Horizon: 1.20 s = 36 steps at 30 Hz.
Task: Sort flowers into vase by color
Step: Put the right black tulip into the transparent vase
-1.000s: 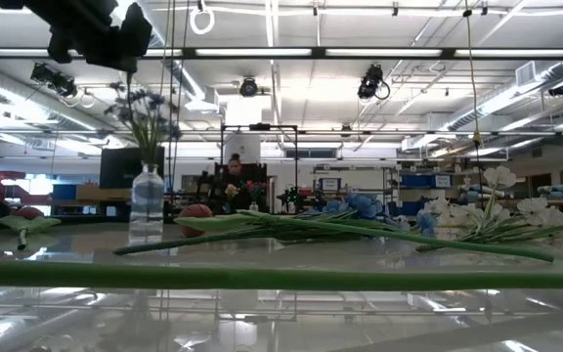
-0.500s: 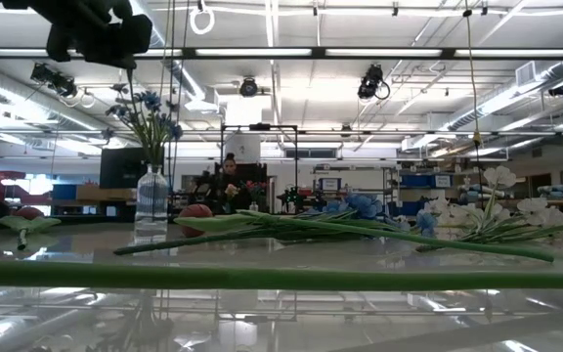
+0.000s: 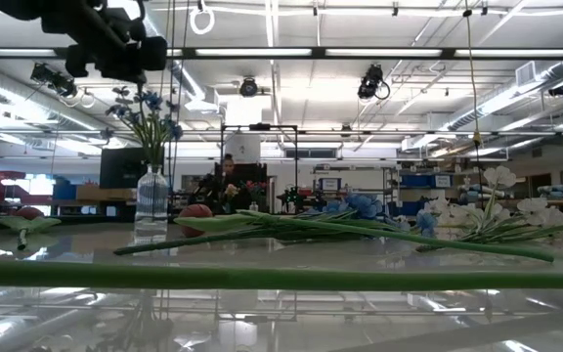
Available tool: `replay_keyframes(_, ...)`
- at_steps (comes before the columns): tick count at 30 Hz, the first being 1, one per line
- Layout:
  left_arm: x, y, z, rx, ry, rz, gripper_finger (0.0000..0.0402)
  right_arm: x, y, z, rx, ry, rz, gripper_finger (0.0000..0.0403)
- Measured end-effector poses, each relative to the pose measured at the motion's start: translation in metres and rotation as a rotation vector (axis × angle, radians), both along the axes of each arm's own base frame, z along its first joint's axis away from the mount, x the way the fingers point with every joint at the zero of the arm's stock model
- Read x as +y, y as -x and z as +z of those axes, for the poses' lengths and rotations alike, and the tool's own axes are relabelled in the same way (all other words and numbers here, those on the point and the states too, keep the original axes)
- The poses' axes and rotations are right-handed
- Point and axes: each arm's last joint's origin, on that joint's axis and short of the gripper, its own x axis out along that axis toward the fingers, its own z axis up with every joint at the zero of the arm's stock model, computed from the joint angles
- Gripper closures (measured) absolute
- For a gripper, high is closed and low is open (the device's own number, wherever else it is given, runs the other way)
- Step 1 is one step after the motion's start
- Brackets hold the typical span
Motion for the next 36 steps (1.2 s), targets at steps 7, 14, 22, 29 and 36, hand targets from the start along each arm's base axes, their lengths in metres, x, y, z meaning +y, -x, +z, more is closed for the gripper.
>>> replay_keyframes(7,0.021,-0.007,-0.018,0.075,0.094,-0.013,0.034,0.0,0.0,0.0,0.0,-0.008,-0.006,0.0271)
replay_keyframes(14,0.029,-0.008,-0.035,0.128,0.202,0.019,0.0328,0.0,0.0,0.0,0.0,-0.032,-0.007,0.0271)
replay_keyframes(22,0.023,-0.004,-0.04,0.184,0.283,-0.023,0.022,0.0,0.0,0.0,0.0,-0.065,-0.007,0.0271)
replay_keyframes(29,0.017,0.0,-0.02,0.246,0.366,-0.095,0.01,-0.002,0.0,0.0,-0.001,-0.128,-0.06,0.0271)
replay_keyframes(36,0.006,0.01,0.016,0.274,0.455,-0.125,0.0037,-0.002,-0.011,-0.015,0.1,-0.262,-0.162,0.0271)
